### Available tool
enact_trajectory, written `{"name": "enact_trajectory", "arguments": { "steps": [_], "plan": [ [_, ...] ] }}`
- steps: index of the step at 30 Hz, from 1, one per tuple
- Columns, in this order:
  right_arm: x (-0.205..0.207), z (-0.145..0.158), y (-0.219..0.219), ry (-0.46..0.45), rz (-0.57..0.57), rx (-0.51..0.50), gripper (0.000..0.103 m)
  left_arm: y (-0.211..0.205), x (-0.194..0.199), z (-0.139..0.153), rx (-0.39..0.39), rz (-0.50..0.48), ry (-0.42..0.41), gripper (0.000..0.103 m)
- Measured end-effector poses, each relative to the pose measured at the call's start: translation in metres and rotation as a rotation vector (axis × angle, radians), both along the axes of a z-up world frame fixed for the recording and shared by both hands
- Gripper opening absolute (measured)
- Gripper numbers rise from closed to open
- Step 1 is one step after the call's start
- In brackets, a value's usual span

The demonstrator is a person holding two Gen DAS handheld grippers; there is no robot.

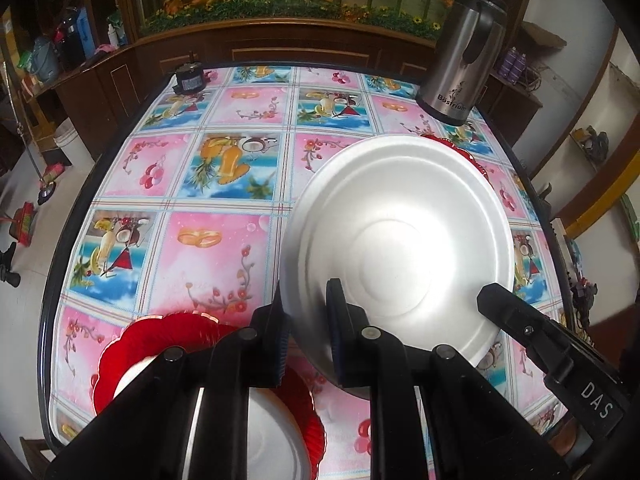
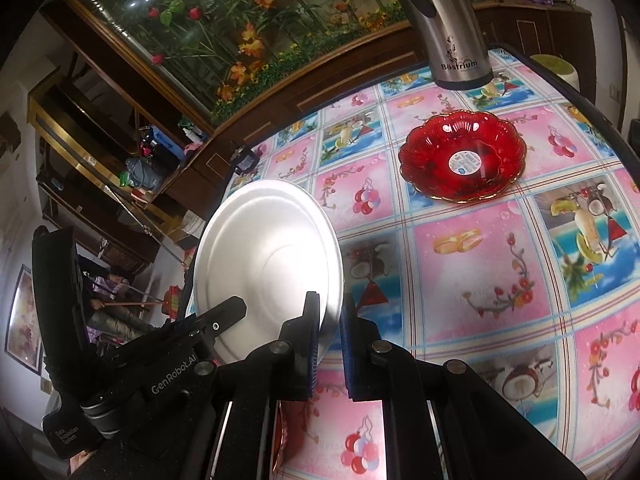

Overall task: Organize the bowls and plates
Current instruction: 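Carry the white plate over the red plate stack with both tools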

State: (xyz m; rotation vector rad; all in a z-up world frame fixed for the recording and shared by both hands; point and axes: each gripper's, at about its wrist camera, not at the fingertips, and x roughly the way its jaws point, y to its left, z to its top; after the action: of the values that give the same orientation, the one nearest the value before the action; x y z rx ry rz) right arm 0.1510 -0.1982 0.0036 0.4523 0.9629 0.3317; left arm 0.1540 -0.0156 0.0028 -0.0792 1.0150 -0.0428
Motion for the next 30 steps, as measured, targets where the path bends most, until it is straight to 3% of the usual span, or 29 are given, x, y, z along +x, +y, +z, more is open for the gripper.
{"name": "enact_trajectory", "arguments": {
  "steps": [14, 30],
  "plan": [
    [-0.069, 0.003, -0.003, -0.062, -0.003, 0.001, 0.010, -0.005, -0.061, -0.001, 0.007, -0.039, -0.064, 0.015],
    [-0.095, 0.015, 0.026, -0.113, 0.078, -0.001, 0.010, 0.031, -0.106, 0.010, 0.006, 0.058, -0.149, 0.015]
  ]
}}
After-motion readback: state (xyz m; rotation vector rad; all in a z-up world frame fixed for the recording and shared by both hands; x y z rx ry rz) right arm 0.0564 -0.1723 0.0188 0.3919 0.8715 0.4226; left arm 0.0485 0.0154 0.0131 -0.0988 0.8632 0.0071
